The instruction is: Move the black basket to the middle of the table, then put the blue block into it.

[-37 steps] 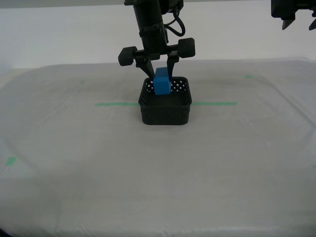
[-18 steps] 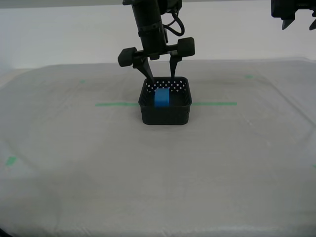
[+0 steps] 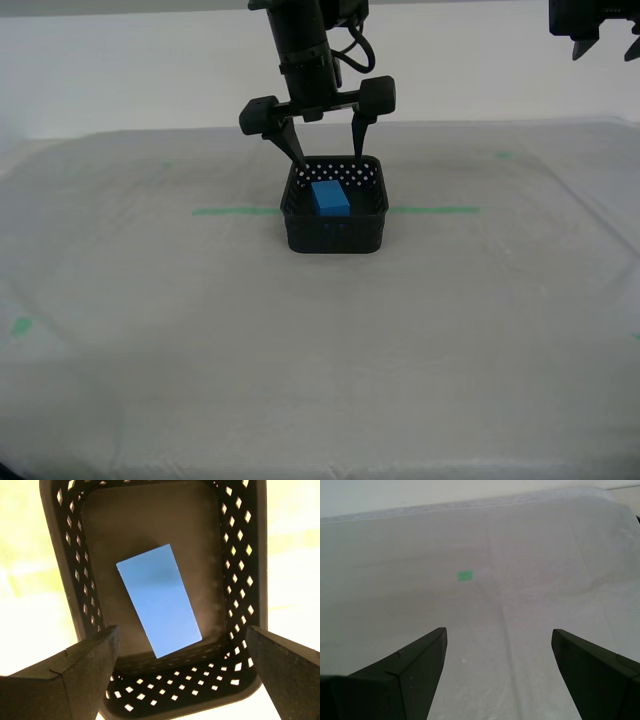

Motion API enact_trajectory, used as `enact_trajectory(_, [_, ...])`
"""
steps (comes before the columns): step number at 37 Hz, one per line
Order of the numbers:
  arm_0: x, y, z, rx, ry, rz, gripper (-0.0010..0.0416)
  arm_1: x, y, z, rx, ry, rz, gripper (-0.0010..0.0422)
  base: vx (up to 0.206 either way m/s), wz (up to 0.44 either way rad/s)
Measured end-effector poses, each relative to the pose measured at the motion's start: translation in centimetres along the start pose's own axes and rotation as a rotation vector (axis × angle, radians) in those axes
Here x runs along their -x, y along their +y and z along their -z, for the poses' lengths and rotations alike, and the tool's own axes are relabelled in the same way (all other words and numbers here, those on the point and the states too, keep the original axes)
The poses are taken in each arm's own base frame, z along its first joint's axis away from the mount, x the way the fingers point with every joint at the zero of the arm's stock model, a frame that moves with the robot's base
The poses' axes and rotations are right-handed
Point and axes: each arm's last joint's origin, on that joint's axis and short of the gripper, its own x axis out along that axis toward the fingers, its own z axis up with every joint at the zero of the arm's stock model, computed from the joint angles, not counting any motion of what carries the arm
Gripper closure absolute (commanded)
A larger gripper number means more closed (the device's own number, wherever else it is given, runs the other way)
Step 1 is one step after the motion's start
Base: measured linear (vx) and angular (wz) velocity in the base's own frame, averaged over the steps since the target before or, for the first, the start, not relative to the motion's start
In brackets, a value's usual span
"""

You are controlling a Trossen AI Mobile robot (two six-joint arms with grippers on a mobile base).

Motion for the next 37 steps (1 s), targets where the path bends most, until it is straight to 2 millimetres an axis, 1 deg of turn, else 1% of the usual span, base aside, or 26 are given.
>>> enact_trajectory(10, [0.0,0.1,0.0,0.001,0.0,-0.001,0.0147,0.2,0.1,0.2,-0.059,0.021,-0.01,0.0078,0.0,0.0])
enact_trajectory(20, [0.0,0.0,0.0,0.0,0.0,0.0,0.0195,2.1,0.6,-0.2,-0.091,-0.021,0.004,0.0074,0.0,0.0])
enact_trajectory(24, [0.0,0.1,0.0,0.001,0.0,-0.001,0.0218,3.0,1.4,-0.7,-0.097,-0.053,-0.016,0.0074,0.0,0.0])
enact_trajectory(33, [0.0,0.0,0.0,0.0,0.0,0.0,0.0264,5.6,4.4,-2.0,-0.07,-0.124,-0.046,0.0074,0.0,0.0])
enact_trajectory(37, [0.0,0.1,0.0,0.001,0.0,-0.001,0.0272,6.8,5.9,-2.6,-0.059,-0.149,-0.05,0.0074,0.0,0.0])
